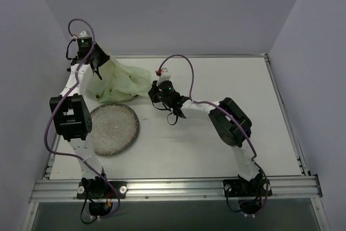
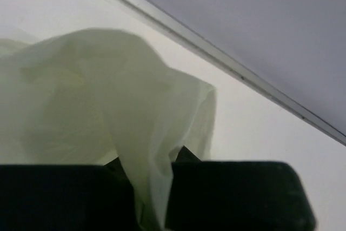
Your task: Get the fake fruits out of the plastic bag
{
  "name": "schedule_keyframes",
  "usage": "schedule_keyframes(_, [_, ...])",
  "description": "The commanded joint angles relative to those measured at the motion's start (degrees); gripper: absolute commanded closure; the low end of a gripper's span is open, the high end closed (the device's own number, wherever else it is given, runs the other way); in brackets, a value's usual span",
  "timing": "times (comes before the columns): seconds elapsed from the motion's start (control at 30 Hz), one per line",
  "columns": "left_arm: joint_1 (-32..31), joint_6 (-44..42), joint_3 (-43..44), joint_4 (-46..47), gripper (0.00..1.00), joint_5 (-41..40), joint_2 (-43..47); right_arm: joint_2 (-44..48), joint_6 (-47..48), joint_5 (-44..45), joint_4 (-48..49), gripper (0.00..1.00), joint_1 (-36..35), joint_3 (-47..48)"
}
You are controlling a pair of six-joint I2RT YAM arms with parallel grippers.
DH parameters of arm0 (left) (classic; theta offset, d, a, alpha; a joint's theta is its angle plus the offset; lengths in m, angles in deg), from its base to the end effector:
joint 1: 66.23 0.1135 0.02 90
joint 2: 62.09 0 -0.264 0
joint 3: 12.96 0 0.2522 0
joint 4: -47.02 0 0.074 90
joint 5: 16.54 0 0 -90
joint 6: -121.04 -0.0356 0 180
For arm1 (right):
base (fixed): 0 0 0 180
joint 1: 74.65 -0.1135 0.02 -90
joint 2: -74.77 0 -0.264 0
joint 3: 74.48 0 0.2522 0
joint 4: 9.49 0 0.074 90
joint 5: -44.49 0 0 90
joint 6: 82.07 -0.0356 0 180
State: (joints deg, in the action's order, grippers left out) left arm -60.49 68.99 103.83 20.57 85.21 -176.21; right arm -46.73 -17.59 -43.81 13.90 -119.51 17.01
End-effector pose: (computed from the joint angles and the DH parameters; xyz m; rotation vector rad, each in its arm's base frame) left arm 0.4777 0.0407 0.3223 -0.6248 1.9221 -0.5642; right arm 0.3447 0.3415 0.1998 -0.2739 1.7463 0.8858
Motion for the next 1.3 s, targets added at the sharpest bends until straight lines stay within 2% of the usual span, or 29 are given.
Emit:
schedule_keyframes(0.0, [4.7, 0.62, -5.53, -0.5, 0.98, 0.03, 2.59, 0.04, -1.11, 0.77, 1.61, 1.0, -0.14, -1.01])
schedule_keyframes(0.23, [11.92, 1.6, -21.44, 1.7, 0.98, -0.76, 6.89, -1.29, -2.52, -0.55, 2.67, 1.0, -0.58, -1.53])
schedule_keyframes(0.43, [13.25, -2.0, -26.29, -1.19, 0.98, -3.92, 14.01, -2.61, -2.87, -1.08, 3.46, 0.99, -2.86, -0.92])
schedule_keyframes(0.6, [13.25, -3.32, -31.74, -2.24, 0.98, -5.24, 18.5, 0.46, -3.22, -3.1, 5.3, 0.91, -2.95, -4.07])
schedule_keyframes(0.63, [13.25, -3.59, -31.92, -2.69, 0.98, -5.59, 18.59, 1.25, -2.96, -3.1, 4.87, 0.88, -2.78, -4.6])
schedule_keyframes(0.73, [13.25, -4.82, -31.75, -3.83, 0.98, -6.56, 17.63, 4.76, -1.21, -2.93, 1.29, 0.48, -2.34, -5.4])
schedule_keyframes(0.77, [13.16, -5.17, -31.22, -4.1, 0.98, -6.82, 16.32, 6.86, 0.71, -2.75, 0.04, 0.28, -2.42, -5.4])
schedule_keyframes(0.87, [12.81, -5.79, -29.29, -3.32, 0.98, -6.39, 13.94, 10.73, 4.84, -3.19, -5.23, 0.05, -2.42, -4.79])
schedule_keyframes(1.1, [11.31, -6.31, -26.99, -1.12, 0.98, -6.12, 10.68, 15.76, 15.58, -4.5, -17.71, 0.01, -1.37, 1.52])
schedule_keyframes(1.27, [11.31, -6.14, -27.53, -0.49, 0.98, -6.3, 9.19, 4.71, 19.71, -13.18, -24.75, 0.0, -0.14, 18.72])
